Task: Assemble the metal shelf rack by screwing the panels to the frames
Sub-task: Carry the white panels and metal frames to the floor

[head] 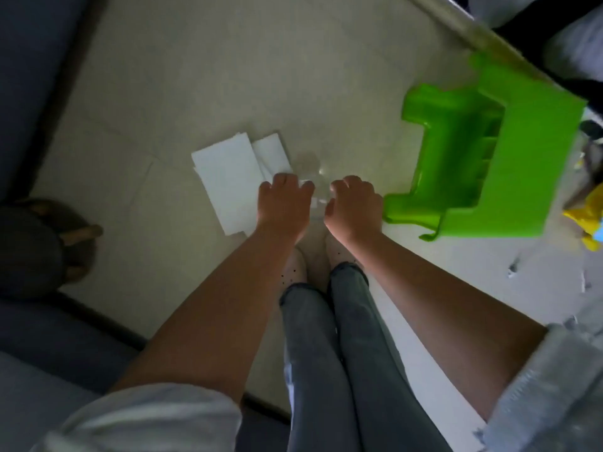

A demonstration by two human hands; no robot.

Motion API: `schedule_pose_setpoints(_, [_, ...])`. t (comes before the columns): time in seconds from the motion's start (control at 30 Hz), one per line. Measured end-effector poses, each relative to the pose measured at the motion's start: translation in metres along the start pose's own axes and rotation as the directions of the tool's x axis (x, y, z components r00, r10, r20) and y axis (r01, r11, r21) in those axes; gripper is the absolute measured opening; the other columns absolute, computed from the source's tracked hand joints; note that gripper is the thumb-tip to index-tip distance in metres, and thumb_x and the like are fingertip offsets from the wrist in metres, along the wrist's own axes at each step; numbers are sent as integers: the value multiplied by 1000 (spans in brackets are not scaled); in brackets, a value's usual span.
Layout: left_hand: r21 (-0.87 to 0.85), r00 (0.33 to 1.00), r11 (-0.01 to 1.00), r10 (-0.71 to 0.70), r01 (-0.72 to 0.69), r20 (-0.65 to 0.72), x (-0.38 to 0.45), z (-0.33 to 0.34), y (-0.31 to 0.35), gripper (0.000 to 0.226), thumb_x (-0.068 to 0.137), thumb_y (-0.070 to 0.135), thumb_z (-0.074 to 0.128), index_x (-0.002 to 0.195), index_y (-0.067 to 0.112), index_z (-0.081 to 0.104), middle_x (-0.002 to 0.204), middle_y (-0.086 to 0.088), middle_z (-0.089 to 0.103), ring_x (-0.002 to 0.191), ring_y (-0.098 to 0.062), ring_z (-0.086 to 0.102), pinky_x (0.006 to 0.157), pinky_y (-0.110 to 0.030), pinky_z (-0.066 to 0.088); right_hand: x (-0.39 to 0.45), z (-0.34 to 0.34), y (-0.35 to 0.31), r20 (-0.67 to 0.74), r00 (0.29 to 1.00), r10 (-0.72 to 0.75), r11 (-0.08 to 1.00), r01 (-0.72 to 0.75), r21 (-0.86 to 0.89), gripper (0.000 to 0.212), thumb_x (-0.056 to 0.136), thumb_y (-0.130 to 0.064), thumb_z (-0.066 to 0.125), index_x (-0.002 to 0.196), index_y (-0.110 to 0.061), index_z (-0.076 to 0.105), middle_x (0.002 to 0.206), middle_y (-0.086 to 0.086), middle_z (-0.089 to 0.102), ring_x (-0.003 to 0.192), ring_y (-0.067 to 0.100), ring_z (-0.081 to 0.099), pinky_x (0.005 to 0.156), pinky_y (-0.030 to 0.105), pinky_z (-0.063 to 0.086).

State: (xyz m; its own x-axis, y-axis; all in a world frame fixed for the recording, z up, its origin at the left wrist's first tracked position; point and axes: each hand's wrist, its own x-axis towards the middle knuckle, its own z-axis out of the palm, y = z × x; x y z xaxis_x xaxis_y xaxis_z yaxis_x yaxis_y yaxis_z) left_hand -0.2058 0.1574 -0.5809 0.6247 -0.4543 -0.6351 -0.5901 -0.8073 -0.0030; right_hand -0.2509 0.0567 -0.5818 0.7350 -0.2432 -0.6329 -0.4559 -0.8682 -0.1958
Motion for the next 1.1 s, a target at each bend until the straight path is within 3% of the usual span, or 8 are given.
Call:
schedule_pose_setpoints(0.2, [190, 977, 960, 212, -205, -19, -30, -57, 57, 37, 87, 15, 55, 124, 15, 51, 118, -11, 53, 112, -28, 49, 85, -35, 41, -61, -34, 55, -26, 962, 272, 941, -261, 216, 38, 89, -17, 44, 127, -12, 47, 132, 8, 45, 122, 27, 41, 97, 35, 33])
schedule_pose_setpoints(0.27, [309, 938, 899, 343, -311, -55, -44, -67, 77, 35, 58, 23, 81, 91, 20, 70, 84, -6, 64, 79, -22, 62, 64, -25, 47, -88, -40, 74, -41, 937, 348, 904, -324, 280, 40, 89, -18, 45, 128, -13, 47, 134, 7, 45, 124, 27, 40, 98, 35, 33])
schedule_pose_setpoints(0.33, [404, 889, 822, 457, -402, -43, -58, -82, 100, 33, 37, 22, 86, 66, 22, 69, 64, -1, 60, 59, -19, 60, 55, -20, 45, -119, -42, 95, -68, 892, 447, 851, -400, 341, 39, 89, -18, 46, 128, -13, 48, 134, 6, 46, 124, 27, 40, 97, 35, 34])
schedule_pose_setpoints(0.4, [449, 835, 758, 548, -473, -43, -78, -98, 126, 28, 58, 21, 78, 85, 20, 69, 83, -5, 63, 79, -23, 61, 70, -26, 47, -158, -43, 114, -88, 819, 567, 767, -486, 418, 39, 89, -17, 46, 128, -13, 49, 133, 6, 47, 122, 27, 42, 96, 35, 34])
schedule_pose_setpoints(0.5, [438, 762, 671, 646, -599, 52, -113, -106, 172, 31, 90, 9, 44, 120, 11, 52, 118, -12, 51, 114, -32, 44, 92, -40, 35, -224, -36, 132, -48, 713, 699, 627, -579, 521, 40, 89, -19, 46, 129, -15, 49, 135, 6, 47, 122, 27, 42, 98, 36, 34])
schedule_pose_setpoints(0.63, [543, 629, 471, 764, -695, 142, -166, -99, 240, 33, 88, 9, 47, 120, 10, 52, 121, -12, 50, 116, -32, 42, 92, -40, 35, -315, -11, 152, 44, 555, 831, 392, -639, 662, 41, 92, -21, 45, 133, -16, 45, 139, 6, 43, 126, 27, 38, 102, 37, 30])
schedule_pose_setpoints(0.83, [646, 455, 154, 827, -747, 330, -265, -64, 348, 40, 87, 11, 48, 127, 11, 47, 128, -11, 44, 121, -30, 38, 94, -38, 35, -447, 35, 191, 134, 300, 944, 72, -588, 806, 41, 92, -20, 45, 133, -14, 46, 139, 7, 43, 128, 27, 36, 104, 36, 27])
schedule_pose_setpoints(1.1, [681, 306, -53, 866, -731, 396, -409, 5, 494, 35, 90, 13, 45, 125, 12, 49, 128, -10, 45, 121, -28, 38, 93, -37, 35, -617, 106, 266, 201, 97, 975, -128, -493, 861, 42, 91, -19, 45, 133, -13, 45, 139, 7, 43, 129, 27, 34, 105, 36, 27])
